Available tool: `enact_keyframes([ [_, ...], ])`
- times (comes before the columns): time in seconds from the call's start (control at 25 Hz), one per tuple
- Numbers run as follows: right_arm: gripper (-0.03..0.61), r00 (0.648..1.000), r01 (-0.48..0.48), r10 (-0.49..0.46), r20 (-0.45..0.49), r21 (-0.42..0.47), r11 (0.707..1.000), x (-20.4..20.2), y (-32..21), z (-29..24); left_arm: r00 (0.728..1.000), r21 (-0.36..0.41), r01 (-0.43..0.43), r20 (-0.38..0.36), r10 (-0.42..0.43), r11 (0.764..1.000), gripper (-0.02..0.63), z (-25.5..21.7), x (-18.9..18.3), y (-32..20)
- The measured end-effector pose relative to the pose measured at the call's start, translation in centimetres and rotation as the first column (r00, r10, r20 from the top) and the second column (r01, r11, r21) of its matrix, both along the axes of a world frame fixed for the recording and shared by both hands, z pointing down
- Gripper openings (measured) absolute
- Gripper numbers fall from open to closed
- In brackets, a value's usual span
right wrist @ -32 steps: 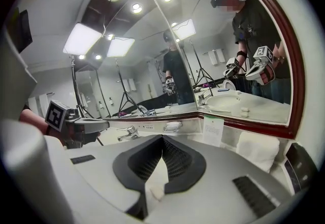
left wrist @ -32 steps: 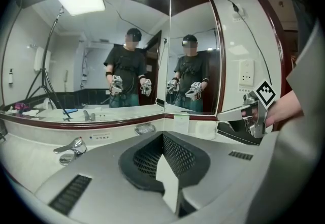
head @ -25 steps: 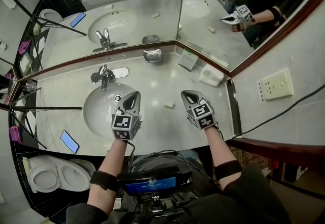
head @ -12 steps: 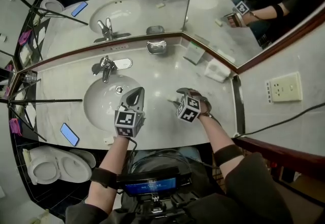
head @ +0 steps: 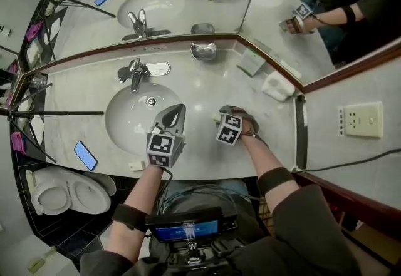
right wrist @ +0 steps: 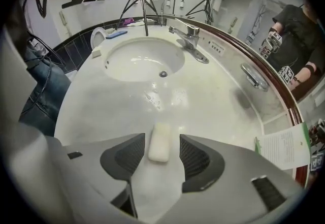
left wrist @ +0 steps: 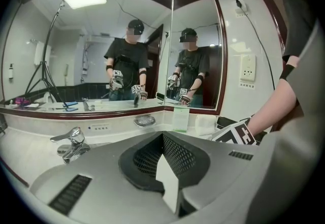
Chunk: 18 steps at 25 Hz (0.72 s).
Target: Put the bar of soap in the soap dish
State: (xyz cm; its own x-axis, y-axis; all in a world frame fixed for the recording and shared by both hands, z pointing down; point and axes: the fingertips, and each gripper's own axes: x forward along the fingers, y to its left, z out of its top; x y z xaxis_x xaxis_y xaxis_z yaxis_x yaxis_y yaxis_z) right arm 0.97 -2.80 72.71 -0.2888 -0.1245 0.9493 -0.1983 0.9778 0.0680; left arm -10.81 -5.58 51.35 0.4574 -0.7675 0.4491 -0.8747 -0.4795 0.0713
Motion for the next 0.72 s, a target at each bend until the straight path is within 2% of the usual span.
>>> enact_keyframes([
  [0.2,0.230,1.000,0.002,-0.003,-0.023,-0.041,0.999,-0.1,0.4,1.2,1.000,-0.012,0.007,-0.005,-0.007,1.000,0.002,0.5,-0.2,0.5],
  [0.36,0.156,1.000,0.016,-0.017,-0.023,-0.066,0.998,-0.3,0.8,1.4,1.000,-0.016,0.014,-0.007,-0.014,1.000,0.002,0.8,-0.3,0.8],
  [0.56,0.150,1.000,0.008,-0.009,-0.022,-0.060,0.998,-0.2,0.8,1.3,1.000,-0.013,0.017,-0.007,-0.018,1.000,0.002,0.7,-0.4,1.0],
  [0.72,0.150,0.999,-0.037,0.037,0.005,-0.050,0.998,-0.1,0.3,0.5,1.000,-0.009,0.017,-0.009,-0.017,1.000,0.002,0.6,-0.3,1.0],
])
